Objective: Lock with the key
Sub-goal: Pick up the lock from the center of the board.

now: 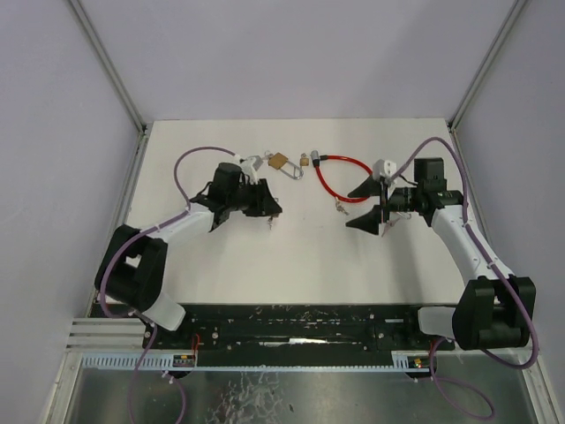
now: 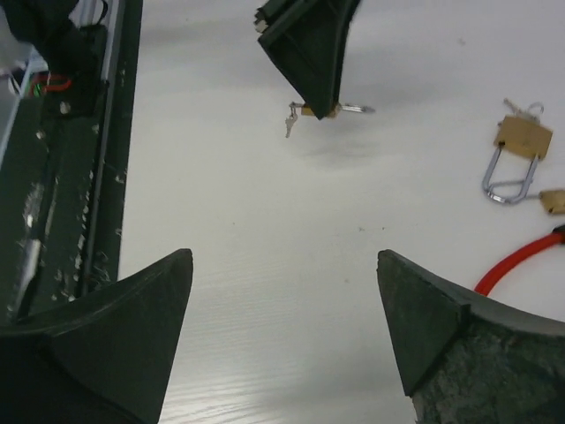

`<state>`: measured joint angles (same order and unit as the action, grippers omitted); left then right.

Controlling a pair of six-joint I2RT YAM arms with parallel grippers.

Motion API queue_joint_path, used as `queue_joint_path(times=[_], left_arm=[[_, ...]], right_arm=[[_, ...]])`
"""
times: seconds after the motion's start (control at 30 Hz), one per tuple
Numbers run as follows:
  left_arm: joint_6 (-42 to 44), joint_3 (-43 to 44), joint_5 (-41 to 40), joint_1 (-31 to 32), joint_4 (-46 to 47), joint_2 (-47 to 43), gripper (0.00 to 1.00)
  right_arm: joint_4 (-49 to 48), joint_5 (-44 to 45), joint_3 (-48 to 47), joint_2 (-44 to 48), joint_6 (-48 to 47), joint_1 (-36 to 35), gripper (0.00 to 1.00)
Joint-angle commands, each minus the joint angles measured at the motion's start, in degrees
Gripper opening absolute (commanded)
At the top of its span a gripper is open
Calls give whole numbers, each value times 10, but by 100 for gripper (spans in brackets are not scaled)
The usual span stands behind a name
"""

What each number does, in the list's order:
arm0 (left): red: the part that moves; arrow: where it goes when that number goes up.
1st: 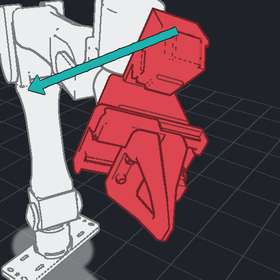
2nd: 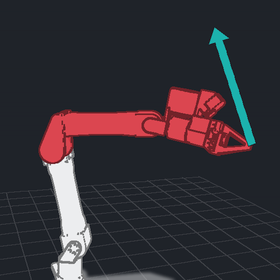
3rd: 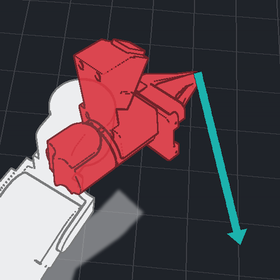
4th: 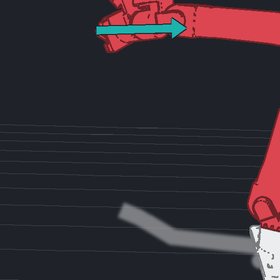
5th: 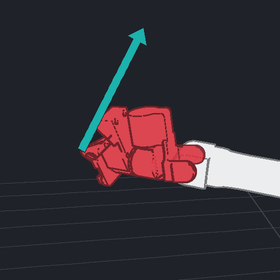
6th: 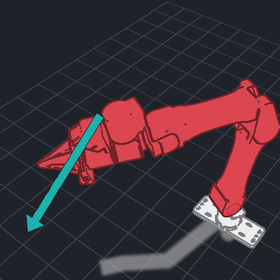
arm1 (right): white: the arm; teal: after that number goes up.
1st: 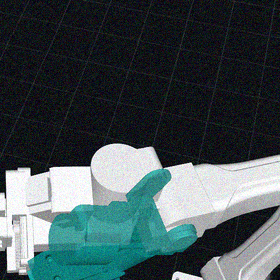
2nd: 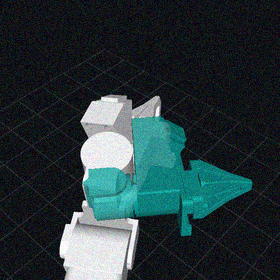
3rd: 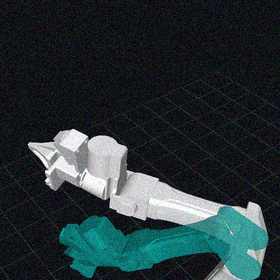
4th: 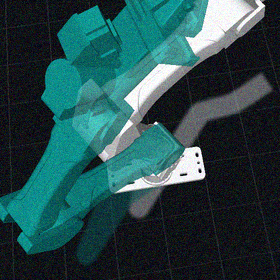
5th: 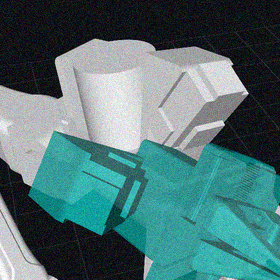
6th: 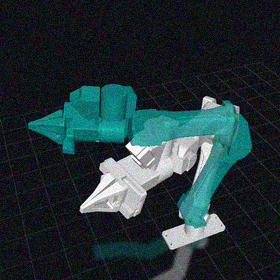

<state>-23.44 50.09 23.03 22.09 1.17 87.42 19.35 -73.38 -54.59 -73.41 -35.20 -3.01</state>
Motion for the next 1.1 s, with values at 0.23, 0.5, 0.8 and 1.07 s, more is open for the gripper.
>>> queue_joint_path(times=[0.23, 0.5, 0.8, 1.07], left_arm=[[160, 222, 339, 75, 25, 138, 0], [315, 357, 465, 81, -70, 210, 0], [417, 363, 532, 82, -137, 272, 0], [455, 343, 566, 87, -143, 278, 0]], right_arm=[[245, 8, -66, -37, -604, -37, 92], [296, 65, -133, -23, -620, -36, 82], [311, 50, -149, -63, -603, -35, 76], [266, 77, -87, -75, -611, -38, 68]])
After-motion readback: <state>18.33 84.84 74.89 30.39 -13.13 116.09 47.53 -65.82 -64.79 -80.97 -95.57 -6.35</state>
